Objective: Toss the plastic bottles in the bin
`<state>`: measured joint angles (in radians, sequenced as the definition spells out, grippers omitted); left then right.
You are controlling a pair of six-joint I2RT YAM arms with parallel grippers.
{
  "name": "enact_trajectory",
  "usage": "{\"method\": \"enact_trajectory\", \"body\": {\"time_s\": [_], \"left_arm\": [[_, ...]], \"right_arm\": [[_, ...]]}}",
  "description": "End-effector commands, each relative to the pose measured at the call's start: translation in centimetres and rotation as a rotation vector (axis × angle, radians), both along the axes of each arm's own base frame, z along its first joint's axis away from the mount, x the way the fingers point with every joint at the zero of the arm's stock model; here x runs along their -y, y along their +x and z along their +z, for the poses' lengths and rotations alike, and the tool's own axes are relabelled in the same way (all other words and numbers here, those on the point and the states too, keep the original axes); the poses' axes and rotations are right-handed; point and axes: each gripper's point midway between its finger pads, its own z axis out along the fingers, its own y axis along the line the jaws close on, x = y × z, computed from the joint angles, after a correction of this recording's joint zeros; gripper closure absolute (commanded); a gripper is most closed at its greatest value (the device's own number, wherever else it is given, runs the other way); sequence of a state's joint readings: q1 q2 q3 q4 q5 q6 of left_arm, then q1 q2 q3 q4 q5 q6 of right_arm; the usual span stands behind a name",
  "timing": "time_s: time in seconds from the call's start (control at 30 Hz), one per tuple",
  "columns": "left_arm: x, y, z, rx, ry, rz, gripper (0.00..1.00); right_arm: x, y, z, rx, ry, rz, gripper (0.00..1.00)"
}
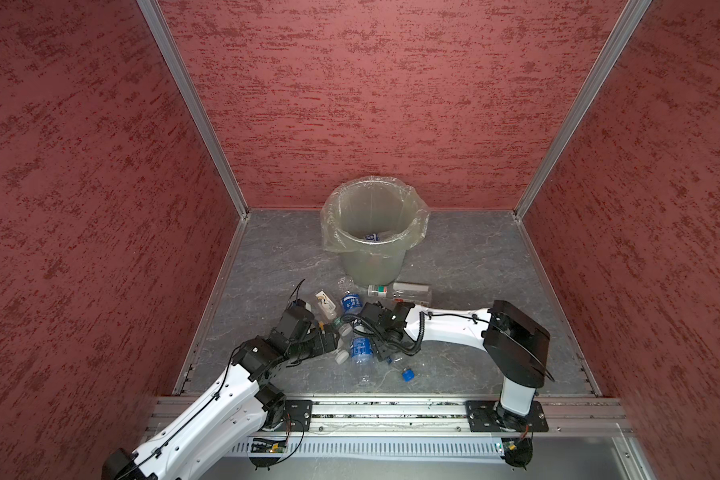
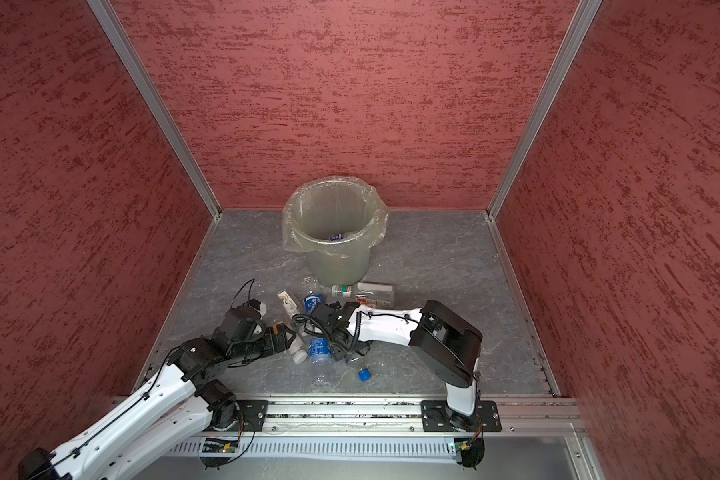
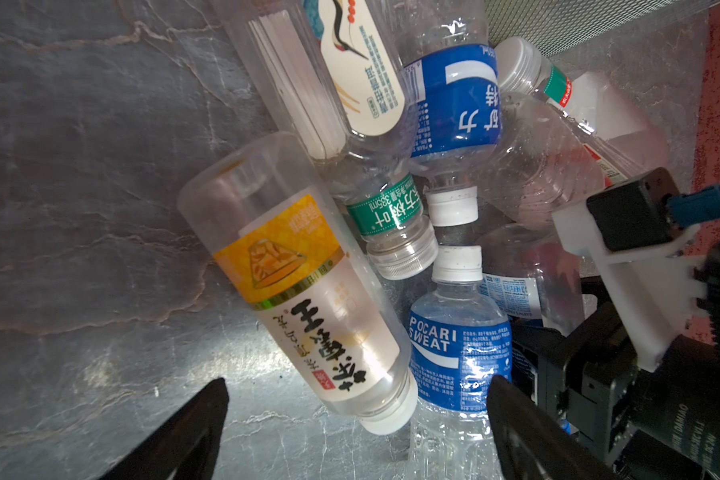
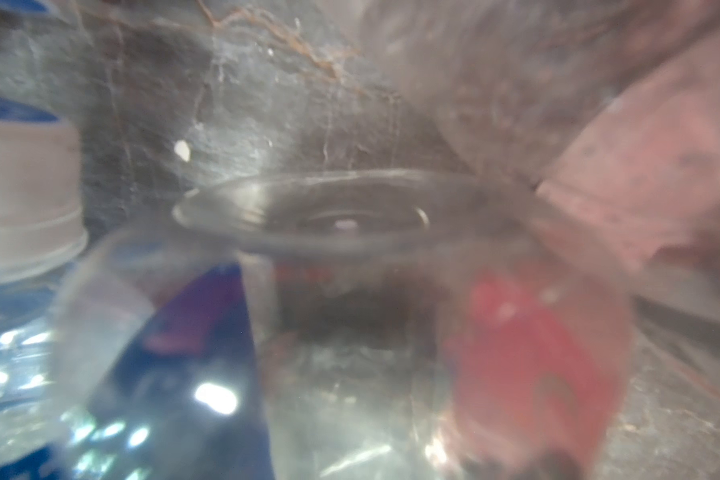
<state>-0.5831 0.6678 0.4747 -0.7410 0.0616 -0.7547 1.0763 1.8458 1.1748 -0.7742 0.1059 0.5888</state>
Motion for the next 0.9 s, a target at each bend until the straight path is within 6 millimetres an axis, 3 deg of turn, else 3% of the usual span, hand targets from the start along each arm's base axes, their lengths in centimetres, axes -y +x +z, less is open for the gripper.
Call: {"method": "enact_trajectory", "body": {"time_s": [0.0, 0.47, 0.87], "left_arm": [[0.0, 0.0, -0.1, 0.002, -0.001, 0.000, 0.03], [0.1, 0.3, 0.5, 0.011, -0.003, 0.003, 0.02], [0.1, 0.2, 0.7, 0.014, -0.005, 0.003, 0.02]], "right_arm": [[0.6, 0.0, -0.4, 0.015, -0.025, -0.009, 0.29], [0.5, 0.0, 0.9, 0.038, 0.012, -0.021, 0.45], [0.4, -0.1, 2.9, 0.062, 0.051, -0.023, 0.52]]}}
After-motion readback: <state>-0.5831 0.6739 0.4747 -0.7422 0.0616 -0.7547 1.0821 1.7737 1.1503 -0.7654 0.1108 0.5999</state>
